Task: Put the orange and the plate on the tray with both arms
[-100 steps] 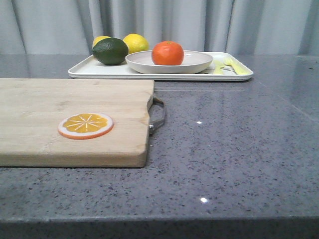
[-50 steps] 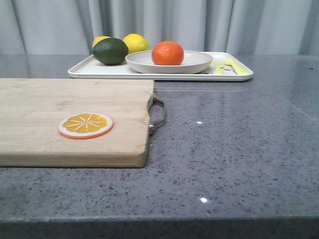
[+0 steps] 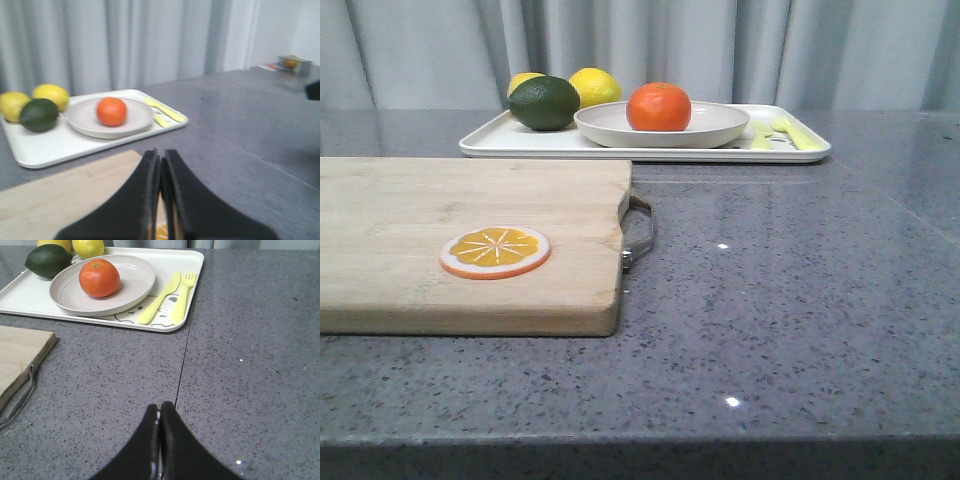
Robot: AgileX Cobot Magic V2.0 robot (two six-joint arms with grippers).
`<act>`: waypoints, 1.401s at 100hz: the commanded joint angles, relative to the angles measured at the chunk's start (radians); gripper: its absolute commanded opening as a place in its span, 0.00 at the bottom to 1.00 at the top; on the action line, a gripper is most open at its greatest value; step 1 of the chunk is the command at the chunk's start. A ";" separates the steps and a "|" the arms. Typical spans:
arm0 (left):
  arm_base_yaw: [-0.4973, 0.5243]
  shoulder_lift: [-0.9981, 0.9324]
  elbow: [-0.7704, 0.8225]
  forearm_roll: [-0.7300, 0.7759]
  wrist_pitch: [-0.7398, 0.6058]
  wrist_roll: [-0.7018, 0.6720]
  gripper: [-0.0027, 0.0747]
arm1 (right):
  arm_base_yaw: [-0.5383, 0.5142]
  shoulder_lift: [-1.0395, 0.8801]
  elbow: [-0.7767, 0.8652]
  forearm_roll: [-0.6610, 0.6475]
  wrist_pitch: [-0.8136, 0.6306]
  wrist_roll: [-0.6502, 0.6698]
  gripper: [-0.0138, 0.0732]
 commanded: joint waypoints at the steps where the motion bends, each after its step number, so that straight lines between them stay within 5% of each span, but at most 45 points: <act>1: 0.092 0.009 -0.016 0.027 -0.133 -0.003 0.01 | 0.000 -0.004 -0.024 -0.002 -0.070 -0.008 0.08; 29: 0.398 -0.055 0.013 0.098 -0.136 -0.005 0.01 | 0.000 -0.004 -0.024 -0.002 -0.070 -0.008 0.08; 64: 0.598 -0.284 0.268 0.148 -0.240 -0.126 0.01 | 0.000 -0.004 -0.024 -0.002 -0.070 -0.008 0.08; 86: 0.627 -0.441 0.409 0.153 -0.240 -0.181 0.01 | 0.000 -0.004 -0.024 -0.002 -0.070 -0.008 0.08; 140: 0.626 -0.443 0.407 0.153 -0.177 -0.156 0.01 | 0.000 -0.001 -0.024 -0.002 -0.064 -0.008 0.08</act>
